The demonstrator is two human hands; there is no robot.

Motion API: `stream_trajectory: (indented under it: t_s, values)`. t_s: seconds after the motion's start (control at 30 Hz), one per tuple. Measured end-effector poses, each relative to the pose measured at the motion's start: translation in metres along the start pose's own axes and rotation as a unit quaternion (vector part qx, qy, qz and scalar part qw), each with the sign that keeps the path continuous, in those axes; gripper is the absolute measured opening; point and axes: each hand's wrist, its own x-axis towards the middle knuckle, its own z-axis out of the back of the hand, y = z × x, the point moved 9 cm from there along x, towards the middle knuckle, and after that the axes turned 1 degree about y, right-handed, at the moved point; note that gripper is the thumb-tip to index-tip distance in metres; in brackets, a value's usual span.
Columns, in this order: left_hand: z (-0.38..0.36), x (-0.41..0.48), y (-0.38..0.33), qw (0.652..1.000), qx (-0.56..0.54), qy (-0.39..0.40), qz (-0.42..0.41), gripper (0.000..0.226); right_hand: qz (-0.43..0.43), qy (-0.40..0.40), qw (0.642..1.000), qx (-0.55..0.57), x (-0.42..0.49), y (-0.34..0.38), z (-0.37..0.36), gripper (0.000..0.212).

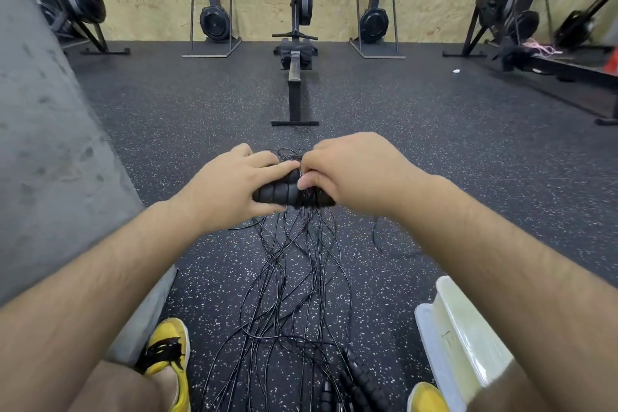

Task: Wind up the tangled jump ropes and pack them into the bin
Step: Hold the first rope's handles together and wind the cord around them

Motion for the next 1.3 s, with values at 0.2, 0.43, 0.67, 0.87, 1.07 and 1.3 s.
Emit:
stream_trajectory:
  t_s: [0.2, 0.43, 0.67, 0.87, 1.07, 1.3]
  values:
    - [0.013, 0.0, -0.03, 0.992, -0.1, 0.014, -0.072, 0.066, -0.022, -0.03, 0.992, 0.118, -0.004, -0.04, -0.001, 0.042]
    - [0.038, -0.004, -0.047, 0.98, -0.192, -0.051, -0.021, 0.072, -0.138, 0.001, 0.915, 0.379, -0.016, -0.064, -0.05, 0.024]
    - [0.04, -0.005, -0.013, 0.983, -0.144, -0.108, 0.045, 0.075, -0.224, 0.101, 0.833, 0.496, -0.018, -0.003, -0.107, 0.03]
    - [0.02, -0.004, 0.017, 0.994, -0.034, -0.071, 0.075, 0.079, -0.194, 0.184, 0.881, 0.389, -0.019, 0.034, -0.089, 0.029]
    - [0.008, -0.004, 0.02, 0.997, -0.008, -0.035, 0.069, 0.076, -0.107, 0.144, 0.964, 0.196, -0.012, 0.031, -0.029, 0.034]
    - [0.005, 0.0, -0.006, 0.999, -0.044, -0.017, 0.006, 0.067, -0.038, 0.038, 0.998, 0.043, -0.004, 0.001, 0.008, 0.028]
